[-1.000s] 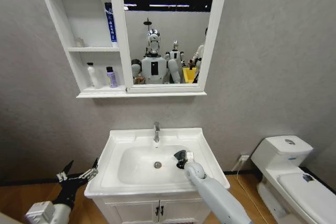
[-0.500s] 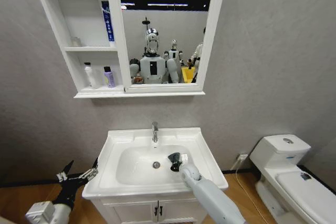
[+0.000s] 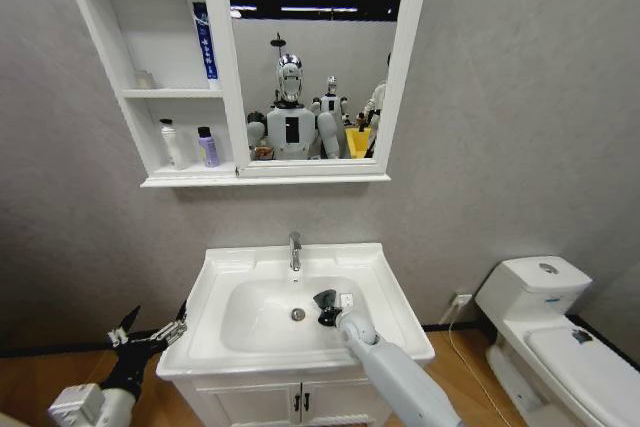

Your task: Move facial cleanser and shampoo from washbasin to cabinet, then wipe washbasin with towel.

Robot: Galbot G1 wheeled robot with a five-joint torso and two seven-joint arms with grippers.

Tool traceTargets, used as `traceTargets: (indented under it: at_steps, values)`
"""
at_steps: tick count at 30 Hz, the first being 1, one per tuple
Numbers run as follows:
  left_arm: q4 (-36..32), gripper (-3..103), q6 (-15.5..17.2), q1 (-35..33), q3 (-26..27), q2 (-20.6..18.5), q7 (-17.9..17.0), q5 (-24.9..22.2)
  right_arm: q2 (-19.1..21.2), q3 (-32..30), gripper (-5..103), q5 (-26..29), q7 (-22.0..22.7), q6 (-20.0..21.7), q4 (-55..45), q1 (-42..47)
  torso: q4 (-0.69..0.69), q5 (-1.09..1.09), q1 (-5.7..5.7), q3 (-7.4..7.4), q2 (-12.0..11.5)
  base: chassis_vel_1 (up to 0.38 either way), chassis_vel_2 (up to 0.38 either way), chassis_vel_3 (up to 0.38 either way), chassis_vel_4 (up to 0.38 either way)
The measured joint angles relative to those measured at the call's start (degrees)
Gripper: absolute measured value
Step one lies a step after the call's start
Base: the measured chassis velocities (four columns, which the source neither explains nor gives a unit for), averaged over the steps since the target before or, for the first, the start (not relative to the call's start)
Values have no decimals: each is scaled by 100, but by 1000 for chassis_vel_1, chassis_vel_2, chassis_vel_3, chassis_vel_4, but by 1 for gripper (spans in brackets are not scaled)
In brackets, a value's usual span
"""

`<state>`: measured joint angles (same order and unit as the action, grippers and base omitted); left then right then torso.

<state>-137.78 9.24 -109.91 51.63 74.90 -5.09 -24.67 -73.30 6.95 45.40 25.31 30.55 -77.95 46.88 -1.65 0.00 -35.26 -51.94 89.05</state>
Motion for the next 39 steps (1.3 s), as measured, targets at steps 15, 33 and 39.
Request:
traceTargets:
  at_steps: [15,33,39]
  values:
    - [0,100,0,0,0,0,0,0,-165,53,6,33,-112,22,206,-105,0,0,1,0,1,0,0,0,0]
    - [0,100,0,0,0,0,0,0,-484,252,6,64,-185,44,627,-415,0,0,1,0,1,0,0,0,0]
    - [0,100,0,0,0,0,0,0,-605,344,6,66,-257,43,768,-504,0,0,1,0,1,0,0,0,0]
